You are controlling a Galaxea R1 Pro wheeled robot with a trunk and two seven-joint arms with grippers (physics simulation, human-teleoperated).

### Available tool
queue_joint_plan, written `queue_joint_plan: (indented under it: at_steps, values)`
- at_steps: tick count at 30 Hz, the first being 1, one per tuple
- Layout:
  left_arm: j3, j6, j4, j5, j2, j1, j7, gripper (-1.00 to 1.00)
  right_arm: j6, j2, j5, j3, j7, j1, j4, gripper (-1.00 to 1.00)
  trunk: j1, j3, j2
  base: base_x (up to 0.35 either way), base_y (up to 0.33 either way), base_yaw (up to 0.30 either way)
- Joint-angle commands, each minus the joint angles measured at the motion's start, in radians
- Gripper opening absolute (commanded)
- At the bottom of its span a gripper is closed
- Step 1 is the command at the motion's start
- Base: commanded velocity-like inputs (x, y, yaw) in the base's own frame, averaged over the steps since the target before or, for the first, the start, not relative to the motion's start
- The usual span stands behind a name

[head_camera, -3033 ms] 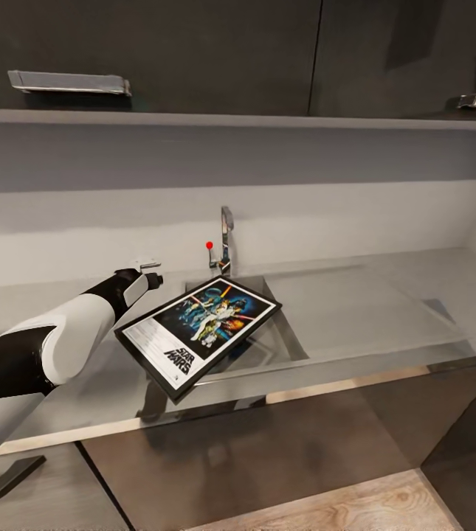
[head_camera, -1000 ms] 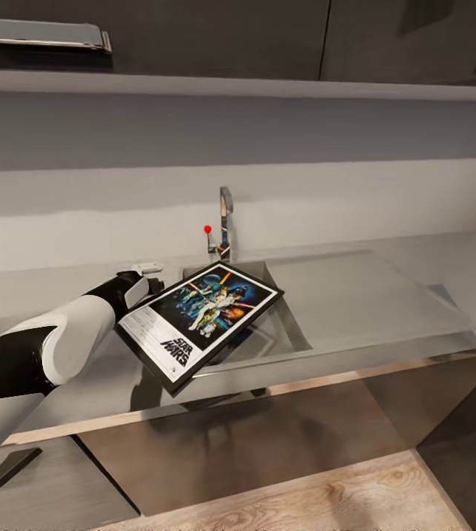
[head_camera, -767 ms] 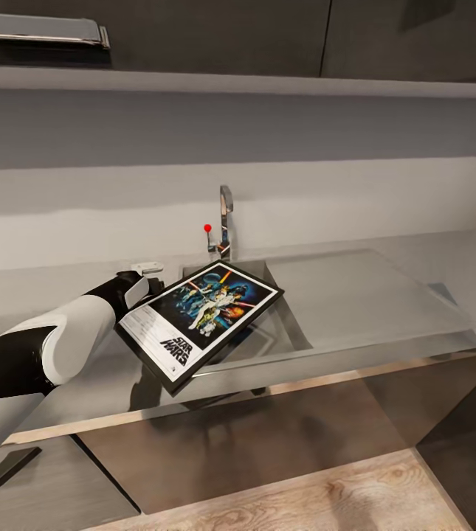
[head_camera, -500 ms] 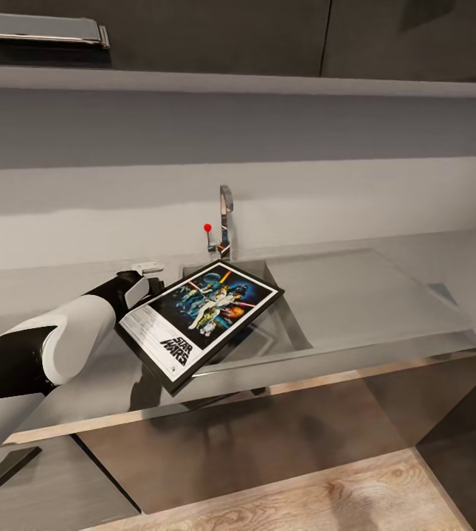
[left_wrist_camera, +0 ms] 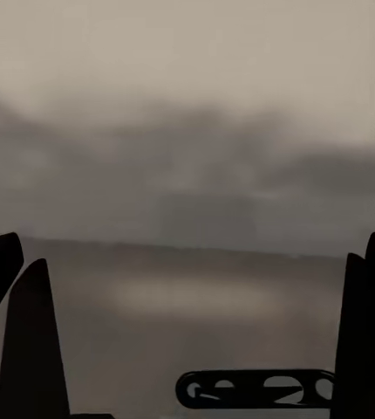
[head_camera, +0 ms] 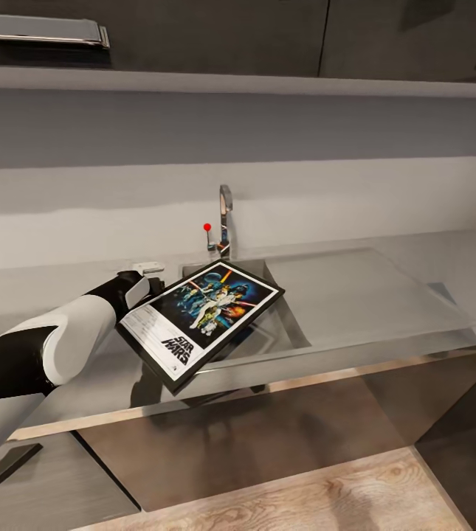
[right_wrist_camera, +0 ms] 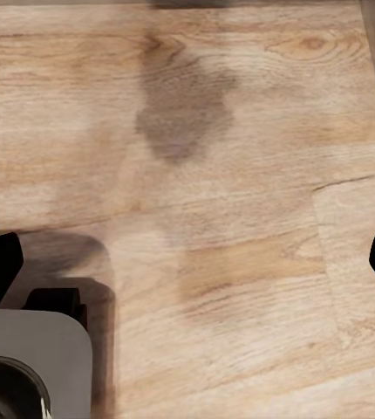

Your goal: Pick up the poster from the kitchen countertop and hang it on one of the wall nails in the kitchen.

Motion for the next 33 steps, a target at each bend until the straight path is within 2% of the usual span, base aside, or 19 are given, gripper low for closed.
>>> queue_joint_plan:
  at_steps: [1,5,14,33]
  values:
    - [0.012,0.010,0.008,0.003,0.000,0.000,-0.003,1.00,-0.001,0.001,0.011,-0.005,0.000,0.000,-0.001,1.00,0.000,-0.001,0.000,-0.007,-0.003,0.000]
    - [0.012,0.010,0.008,0.002,0.000,0.000,-0.023,1.00,-0.001,0.001,0.011,-0.005,0.000,0.000,-0.001,1.00,0.000,-0.001,0.000,-0.002,-0.001,0.000]
    - [0.011,0.010,0.008,0.002,-0.002,0.000,-0.026,1.00,-0.001,0.001,0.011,-0.005,0.000,0.000,-0.001,1.00,0.000,-0.001,0.000,-0.145,-0.012,0.000]
    - [0.009,0.010,0.008,0.002,-0.006,0.000,-0.026,1.00,-0.001,0.001,0.011,-0.005,0.000,0.000,-0.001,1.00,0.000,-0.001,0.000,-0.063,-0.057,0.000]
